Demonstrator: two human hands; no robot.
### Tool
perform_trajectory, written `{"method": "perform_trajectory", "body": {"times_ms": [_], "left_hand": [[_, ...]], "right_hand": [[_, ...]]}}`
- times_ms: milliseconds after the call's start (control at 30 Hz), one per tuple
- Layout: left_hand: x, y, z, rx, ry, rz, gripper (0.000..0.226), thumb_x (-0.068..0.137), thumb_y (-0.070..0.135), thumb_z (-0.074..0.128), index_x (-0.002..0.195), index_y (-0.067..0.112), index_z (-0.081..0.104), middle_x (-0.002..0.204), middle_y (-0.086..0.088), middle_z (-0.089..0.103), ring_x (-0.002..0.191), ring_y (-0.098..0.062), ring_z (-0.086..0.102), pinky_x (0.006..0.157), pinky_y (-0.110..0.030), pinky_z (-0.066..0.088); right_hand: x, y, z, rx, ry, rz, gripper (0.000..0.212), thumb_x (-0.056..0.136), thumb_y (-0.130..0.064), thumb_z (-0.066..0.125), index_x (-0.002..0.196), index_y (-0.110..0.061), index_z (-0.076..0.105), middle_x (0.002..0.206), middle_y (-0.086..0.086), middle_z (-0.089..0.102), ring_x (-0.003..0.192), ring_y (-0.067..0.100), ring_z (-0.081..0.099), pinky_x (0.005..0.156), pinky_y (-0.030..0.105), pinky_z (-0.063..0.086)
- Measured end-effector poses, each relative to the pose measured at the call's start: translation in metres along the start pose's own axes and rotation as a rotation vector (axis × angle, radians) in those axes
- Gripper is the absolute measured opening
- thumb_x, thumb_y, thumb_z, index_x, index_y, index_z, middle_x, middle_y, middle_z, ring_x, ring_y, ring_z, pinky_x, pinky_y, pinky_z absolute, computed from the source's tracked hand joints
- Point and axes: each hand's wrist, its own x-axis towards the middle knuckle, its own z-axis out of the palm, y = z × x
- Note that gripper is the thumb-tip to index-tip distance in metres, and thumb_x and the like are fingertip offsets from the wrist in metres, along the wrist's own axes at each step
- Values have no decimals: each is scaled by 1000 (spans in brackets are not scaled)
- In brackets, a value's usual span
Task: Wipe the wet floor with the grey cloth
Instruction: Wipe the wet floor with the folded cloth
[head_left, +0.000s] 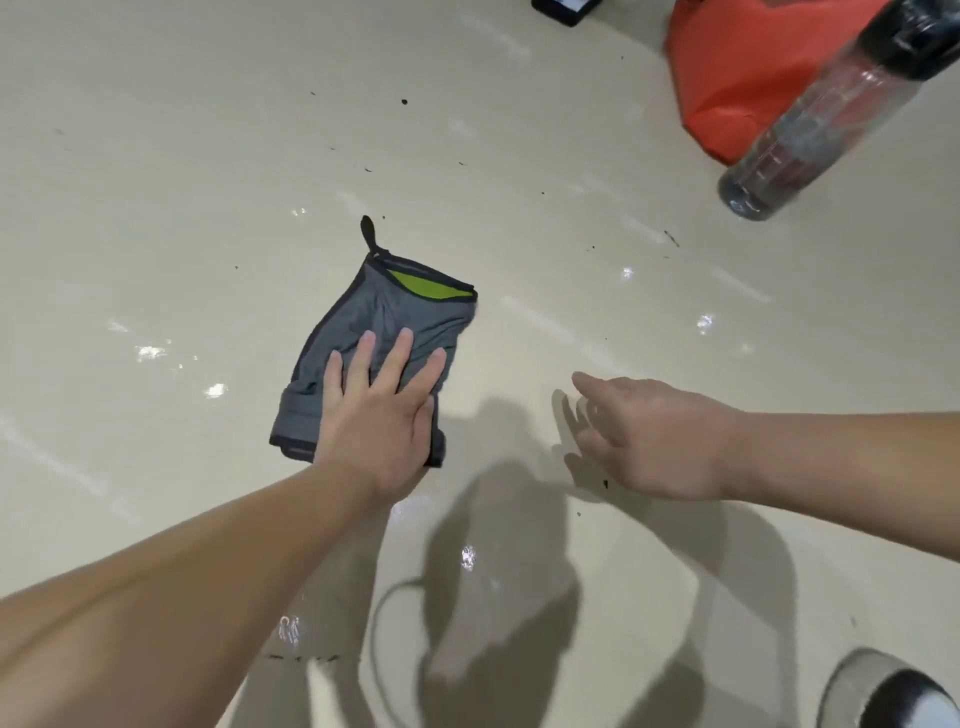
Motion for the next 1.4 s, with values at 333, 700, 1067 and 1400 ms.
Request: {"method": "perform_trajectory", "body": {"times_ms": [333,700,1067,1400], "left_hand": [[8,5,-7,-101,-163,17,57,105,47,9,160,45,-7,170,7,-20,154,-33,-24,122,-58,-15],[-72,73,-8,89,-519,315,68,103,56,9,154,35,-29,159,-2,-44,142,-41,-43,117,-65,-17],[-91,207,15,79,-566,188,79,98,72,14,150,40,-36,151,2,-55,133,-39,-55,114,-63,-27],[-133,364,52,103,-511,534,83,97,70,18,157,33,-26,159,-1,-46,136,-39,-53,113,-69,-21]], "right_hand": [[-40,-9,31,66,-31,281,49,104,-42,35,148,-19,33,144,7,51,128,30,53,105,47,46],[-54,28,85,82,47,44,24,101,-40,38,114,-21,44,118,-1,54,112,28,55,96,46,47],[-85,134,184,463,466,-126,53,100,-26,40,151,-14,43,155,1,43,148,18,33,120,32,29],[-126,185,238,1142,875,155,52,103,-9,46,153,-21,43,142,-18,49,137,0,43,117,30,35]]}}
